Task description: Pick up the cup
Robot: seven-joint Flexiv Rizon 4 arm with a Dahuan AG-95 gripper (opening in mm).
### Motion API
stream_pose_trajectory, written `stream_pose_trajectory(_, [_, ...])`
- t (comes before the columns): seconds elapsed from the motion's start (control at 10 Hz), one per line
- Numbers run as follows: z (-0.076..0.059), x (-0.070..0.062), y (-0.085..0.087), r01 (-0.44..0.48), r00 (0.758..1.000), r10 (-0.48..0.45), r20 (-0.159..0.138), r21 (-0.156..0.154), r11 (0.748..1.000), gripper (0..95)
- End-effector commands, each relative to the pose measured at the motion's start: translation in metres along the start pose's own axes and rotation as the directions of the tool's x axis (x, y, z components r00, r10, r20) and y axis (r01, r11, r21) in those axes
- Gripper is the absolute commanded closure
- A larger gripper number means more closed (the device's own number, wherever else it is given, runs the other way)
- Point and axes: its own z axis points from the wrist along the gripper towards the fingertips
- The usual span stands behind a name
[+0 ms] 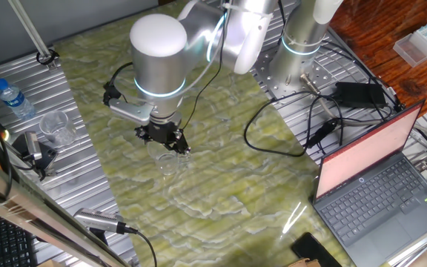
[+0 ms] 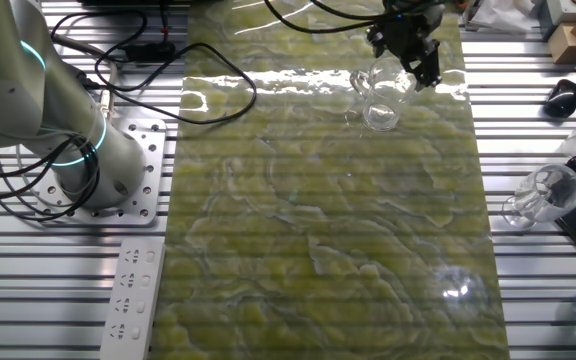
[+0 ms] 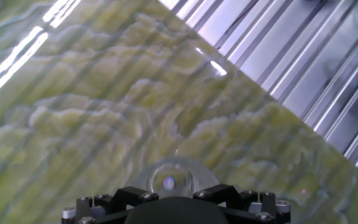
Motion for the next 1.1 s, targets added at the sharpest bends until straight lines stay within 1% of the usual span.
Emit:
stream_pose_trajectory(0.1, [0.003,-0.003,-0.001,0.009,1.000,-0.009,0.001,-0.001,1.000,0.0])
stream_pose_trajectory(0.4, [0.007,-0.005,-0.002,0.019,1.000,-0.019,0.007,-0.011,1.000,0.0])
stream_pose_trajectory(0.5, [0.008,-0.005,-0.002,0.025,1.000,-0.025,0.004,-0.021,0.999,0.0])
stream_pose_trajectory(0.7, [0.010,-0.005,-0.001,0.027,1.000,-0.028,-0.004,-0.030,0.999,0.0])
stream_pose_trajectory(0.9, [0.013,-0.004,0.000,0.027,1.000,-0.027,-0.006,-0.031,0.999,0.0])
stream_pose_trajectory(1.1, [0.013,-0.003,0.000,0.049,0.999,-0.049,-0.010,-0.025,0.998,0.0])
